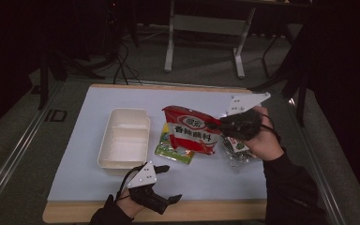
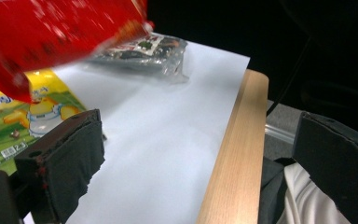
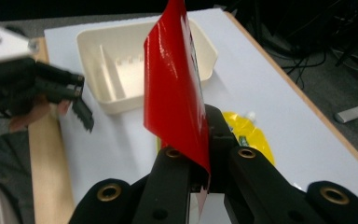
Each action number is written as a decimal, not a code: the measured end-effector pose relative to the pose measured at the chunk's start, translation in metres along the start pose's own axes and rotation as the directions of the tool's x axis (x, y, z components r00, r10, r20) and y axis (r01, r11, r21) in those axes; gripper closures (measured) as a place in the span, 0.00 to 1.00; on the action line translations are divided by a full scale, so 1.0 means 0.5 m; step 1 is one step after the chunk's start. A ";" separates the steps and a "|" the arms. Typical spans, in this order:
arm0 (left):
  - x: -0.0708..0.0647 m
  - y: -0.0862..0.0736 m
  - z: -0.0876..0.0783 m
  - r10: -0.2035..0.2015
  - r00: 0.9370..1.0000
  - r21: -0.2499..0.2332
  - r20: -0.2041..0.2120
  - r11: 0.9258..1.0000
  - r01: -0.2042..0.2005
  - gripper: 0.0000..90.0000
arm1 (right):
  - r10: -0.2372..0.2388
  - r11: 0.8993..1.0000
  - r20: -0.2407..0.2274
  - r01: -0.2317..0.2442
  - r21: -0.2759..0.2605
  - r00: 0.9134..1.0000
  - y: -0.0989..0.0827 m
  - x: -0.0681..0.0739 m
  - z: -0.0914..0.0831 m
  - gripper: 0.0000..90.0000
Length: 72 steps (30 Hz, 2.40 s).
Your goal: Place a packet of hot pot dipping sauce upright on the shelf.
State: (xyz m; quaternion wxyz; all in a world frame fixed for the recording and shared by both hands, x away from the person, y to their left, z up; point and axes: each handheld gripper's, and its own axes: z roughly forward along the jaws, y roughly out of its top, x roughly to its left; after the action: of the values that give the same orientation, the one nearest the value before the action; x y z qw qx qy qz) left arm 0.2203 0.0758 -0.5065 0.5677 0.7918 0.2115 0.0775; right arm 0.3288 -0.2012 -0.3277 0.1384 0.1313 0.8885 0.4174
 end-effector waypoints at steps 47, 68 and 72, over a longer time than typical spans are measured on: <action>0.008 -0.042 0.016 0.018 1.000 0.034 -0.006 0.999 -0.018 0.04 | -0.023 0.997 -0.077 0.017 -0.081 0.997 0.191 -0.055 0.185 0.99; 0.008 -0.044 0.007 0.023 1.000 0.034 -0.005 0.999 -0.023 0.04 | -0.023 0.996 -0.121 0.012 -0.093 0.992 0.228 -0.068 0.319 0.99; 0.008 -0.044 0.004 0.023 1.000 0.033 -0.007 0.999 -0.023 0.04 | -0.019 0.994 -0.129 0.006 -0.106 0.991 0.234 -0.073 0.345 0.99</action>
State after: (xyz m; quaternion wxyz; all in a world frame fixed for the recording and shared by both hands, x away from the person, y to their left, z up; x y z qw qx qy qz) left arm 0.2194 0.0816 -0.5285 0.5528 0.8033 0.2056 0.0834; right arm 0.4378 -0.0203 -0.3375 0.0897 0.0909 0.8732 0.4703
